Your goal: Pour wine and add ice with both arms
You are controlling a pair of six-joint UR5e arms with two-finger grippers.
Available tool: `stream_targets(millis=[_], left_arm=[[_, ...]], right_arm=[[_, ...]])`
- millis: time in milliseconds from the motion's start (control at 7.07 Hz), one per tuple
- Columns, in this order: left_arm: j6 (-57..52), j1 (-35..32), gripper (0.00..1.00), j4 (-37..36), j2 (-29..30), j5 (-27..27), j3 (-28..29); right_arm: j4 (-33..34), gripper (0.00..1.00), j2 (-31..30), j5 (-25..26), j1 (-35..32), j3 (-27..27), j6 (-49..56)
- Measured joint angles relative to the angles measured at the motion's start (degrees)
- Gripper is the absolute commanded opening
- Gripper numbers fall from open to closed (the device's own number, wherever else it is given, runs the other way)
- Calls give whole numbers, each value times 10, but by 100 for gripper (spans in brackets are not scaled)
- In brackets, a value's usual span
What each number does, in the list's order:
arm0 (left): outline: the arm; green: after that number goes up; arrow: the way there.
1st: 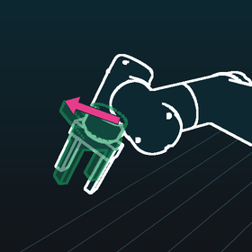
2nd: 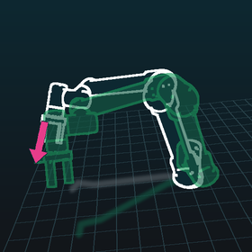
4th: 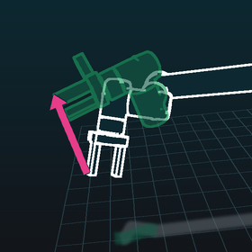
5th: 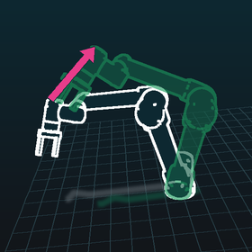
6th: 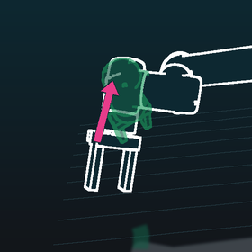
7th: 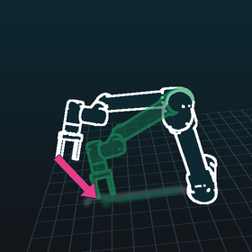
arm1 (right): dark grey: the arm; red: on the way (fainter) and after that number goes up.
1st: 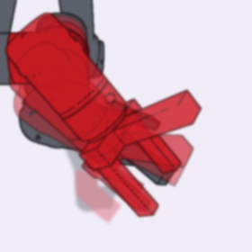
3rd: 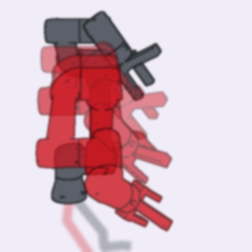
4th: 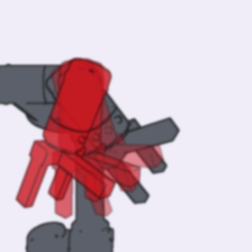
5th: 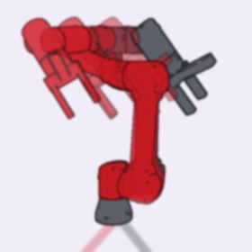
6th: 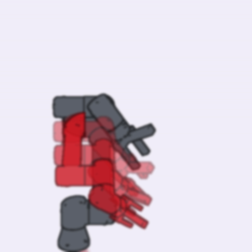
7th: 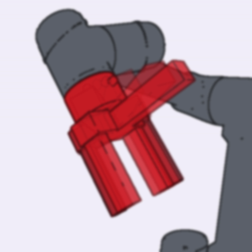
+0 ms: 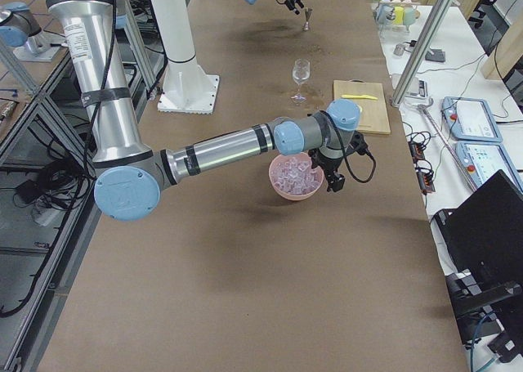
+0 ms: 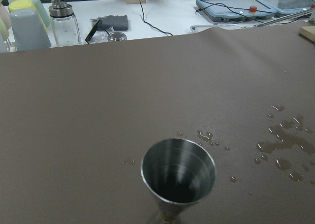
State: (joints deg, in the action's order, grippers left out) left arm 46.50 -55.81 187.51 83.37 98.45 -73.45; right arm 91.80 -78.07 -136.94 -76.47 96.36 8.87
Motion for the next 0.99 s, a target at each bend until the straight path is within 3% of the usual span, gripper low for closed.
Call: stream_targets(millis=[424, 707, 990], left_arm=[[-1, -170, 97, -120, 9, 244, -34], [3, -224, 98, -250, 23, 375, -53], [-14, -247, 98, -327, 25, 403, -65]], right_arm=[[0, 100, 0, 0, 1, 3, -7], [0, 100, 5, 21, 7, 6, -14], [0, 100, 12, 78, 32, 27, -59]])
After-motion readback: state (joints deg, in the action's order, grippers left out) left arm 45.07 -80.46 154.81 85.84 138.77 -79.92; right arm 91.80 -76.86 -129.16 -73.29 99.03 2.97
